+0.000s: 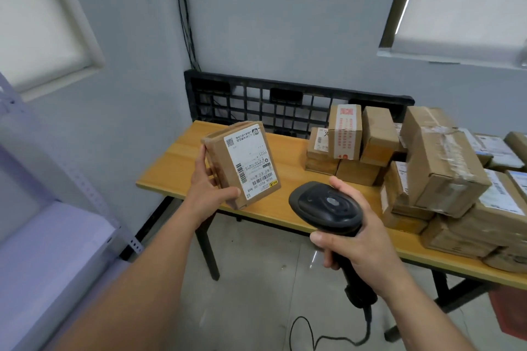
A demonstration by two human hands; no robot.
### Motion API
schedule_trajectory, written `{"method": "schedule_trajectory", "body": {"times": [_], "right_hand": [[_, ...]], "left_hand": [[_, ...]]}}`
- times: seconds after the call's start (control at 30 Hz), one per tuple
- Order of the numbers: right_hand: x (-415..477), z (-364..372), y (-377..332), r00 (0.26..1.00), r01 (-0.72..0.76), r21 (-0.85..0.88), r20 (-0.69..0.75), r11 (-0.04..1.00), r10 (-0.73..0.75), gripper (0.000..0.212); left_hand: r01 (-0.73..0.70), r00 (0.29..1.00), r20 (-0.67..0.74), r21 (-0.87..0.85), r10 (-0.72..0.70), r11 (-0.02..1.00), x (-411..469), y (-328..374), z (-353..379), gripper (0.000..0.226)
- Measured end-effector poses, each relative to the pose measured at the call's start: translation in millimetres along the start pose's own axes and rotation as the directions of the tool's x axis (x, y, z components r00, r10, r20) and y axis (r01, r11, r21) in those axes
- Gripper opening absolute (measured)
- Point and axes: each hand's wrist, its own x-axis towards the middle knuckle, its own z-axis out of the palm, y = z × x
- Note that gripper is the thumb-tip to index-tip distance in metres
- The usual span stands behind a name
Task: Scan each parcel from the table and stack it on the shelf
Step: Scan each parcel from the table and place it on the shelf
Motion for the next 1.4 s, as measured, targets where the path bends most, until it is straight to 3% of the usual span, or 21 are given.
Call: {"method": "schedule_trajectory", "body": {"times": [0.4,0.63,0.77,1.03,1.4], "right_hand": [[-65.7,32.3,-17.9,0.984,0.122,0.009,0.133,0.993,-0.122,0.093],[-98.7,89.1,-20.0,0.948,0.193,0.104,0.238,0.976,-0.213,0.093],[-116.9,131.0,-25.3,0.918,0.208,0.156,0.308,0.966,-0.248,0.093],[-147.9,218.4,-49.7,0.839,0.276,0.214,0.422,0.937,-0.344,0.092],[-211.7,412.4,-99.8,0.712,0.263,0.294,0.583,0.919,-0.39,0.087]], "left_hand": [[-0.074,0.973,-0.224,-0.066,0.058,0.995,-125.9,9.0,-37.2,0.089],[-0.057,0.927,-0.374,-0.069,0.028,0.996,-213.9,11.1,-97.3,0.104],[-0.033,0.894,-0.447,-0.03,0.016,0.999,-259.8,4.2,-136.1,0.096],[-0.079,0.789,-0.606,0.063,0.101,0.995,-337.5,4.9,-220.3,0.082],[-0.07,0.544,-0.818,0.177,0.187,0.982,-474.8,8.9,-420.0,0.08]]}}
